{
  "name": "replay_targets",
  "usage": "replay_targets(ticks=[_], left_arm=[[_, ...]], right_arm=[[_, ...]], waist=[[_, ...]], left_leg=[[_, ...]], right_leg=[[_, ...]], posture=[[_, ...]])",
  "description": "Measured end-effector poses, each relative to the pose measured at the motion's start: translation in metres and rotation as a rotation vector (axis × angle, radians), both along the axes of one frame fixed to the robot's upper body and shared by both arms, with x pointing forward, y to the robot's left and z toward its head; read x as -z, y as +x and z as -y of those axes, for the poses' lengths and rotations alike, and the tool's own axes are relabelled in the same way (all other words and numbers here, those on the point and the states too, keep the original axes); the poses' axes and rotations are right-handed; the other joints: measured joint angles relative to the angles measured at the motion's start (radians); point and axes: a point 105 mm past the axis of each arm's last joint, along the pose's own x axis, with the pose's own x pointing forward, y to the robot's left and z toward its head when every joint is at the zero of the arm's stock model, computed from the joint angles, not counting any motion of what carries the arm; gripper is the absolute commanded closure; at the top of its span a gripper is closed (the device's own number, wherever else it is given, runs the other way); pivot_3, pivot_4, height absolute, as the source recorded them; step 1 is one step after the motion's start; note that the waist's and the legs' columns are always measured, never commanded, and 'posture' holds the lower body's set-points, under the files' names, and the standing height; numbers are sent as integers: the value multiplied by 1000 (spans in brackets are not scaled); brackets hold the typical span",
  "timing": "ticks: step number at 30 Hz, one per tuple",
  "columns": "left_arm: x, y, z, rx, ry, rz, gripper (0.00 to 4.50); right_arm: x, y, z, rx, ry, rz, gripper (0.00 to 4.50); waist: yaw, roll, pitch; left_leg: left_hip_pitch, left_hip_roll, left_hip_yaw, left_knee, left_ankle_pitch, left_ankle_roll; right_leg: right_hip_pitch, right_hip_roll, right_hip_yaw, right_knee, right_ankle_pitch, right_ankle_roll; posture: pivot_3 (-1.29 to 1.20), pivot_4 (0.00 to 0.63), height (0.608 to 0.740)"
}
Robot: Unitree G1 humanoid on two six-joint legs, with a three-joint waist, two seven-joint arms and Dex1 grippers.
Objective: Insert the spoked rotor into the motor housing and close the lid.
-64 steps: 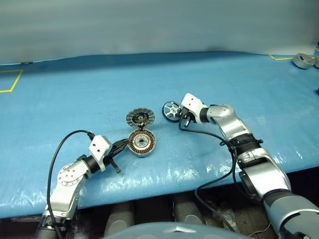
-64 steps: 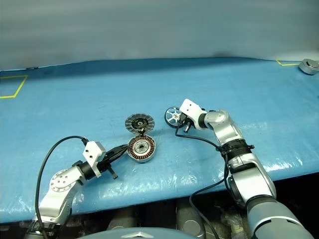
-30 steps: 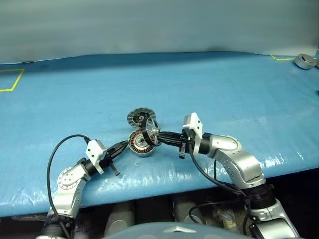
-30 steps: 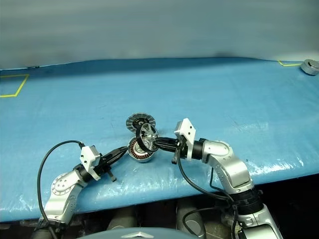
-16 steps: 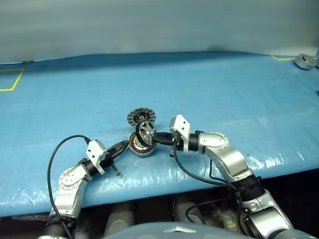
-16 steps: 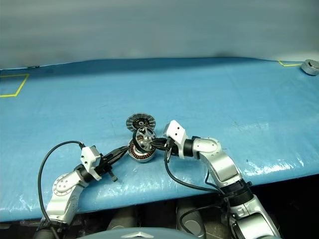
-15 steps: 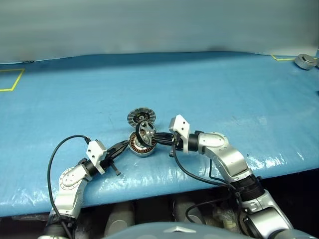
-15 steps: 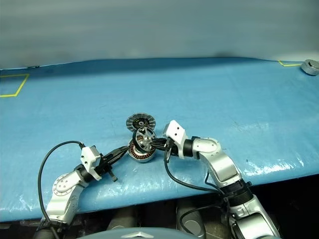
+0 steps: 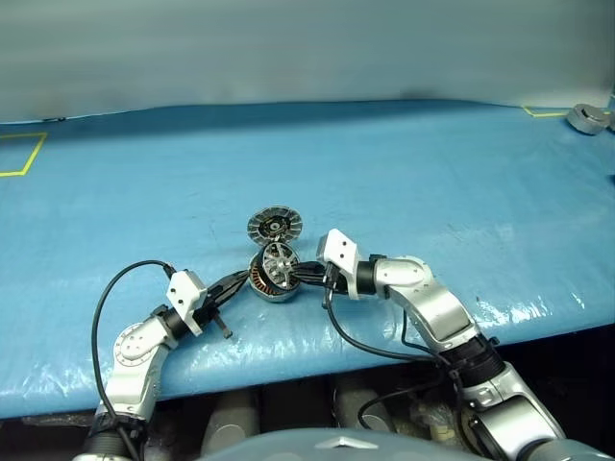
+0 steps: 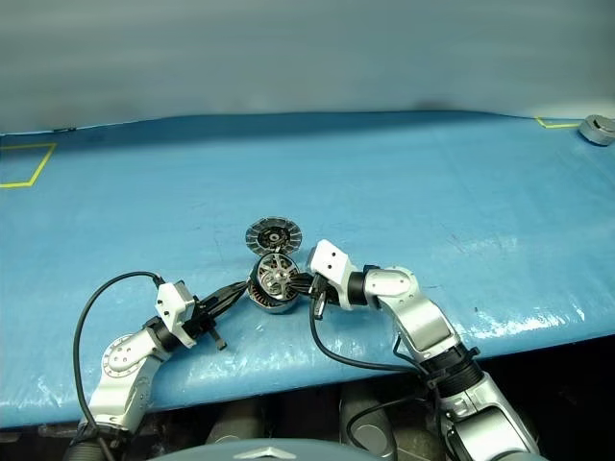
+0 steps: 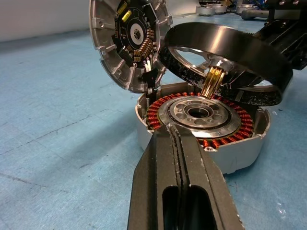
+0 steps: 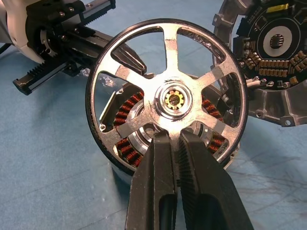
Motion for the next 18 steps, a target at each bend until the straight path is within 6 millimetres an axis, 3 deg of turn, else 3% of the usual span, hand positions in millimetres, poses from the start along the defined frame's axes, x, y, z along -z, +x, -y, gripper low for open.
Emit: replay_targets(ticks=[5, 13, 18], left_arm=[[0, 0, 0, -4, 0, -1, 4500], [1, 0, -1, -5, -1, -3, 4500], [1, 0, 0, -5, -1, -3, 4500]], right_arm=[[0, 1, 0, -2, -12, 14, 4453], [-1, 0, -1, -18, -10, 18, 2106], [4, -4, -1, -14, 3, -16, 2106]], waist=[[-1, 0, 0], [-1, -1, 0], [0, -1, 0]], left_leg=[[0, 0, 0, 0, 0, 0], [1, 0, 0, 0, 0, 0], [0, 0, 0, 0, 0, 0]], right_leg=[[0, 0, 0, 0, 0, 0], [1, 0, 0, 0, 0, 0], [0, 0, 0, 0, 0, 0]], posture=[[0, 150, 740], [0, 150, 740], [0, 150, 740]])
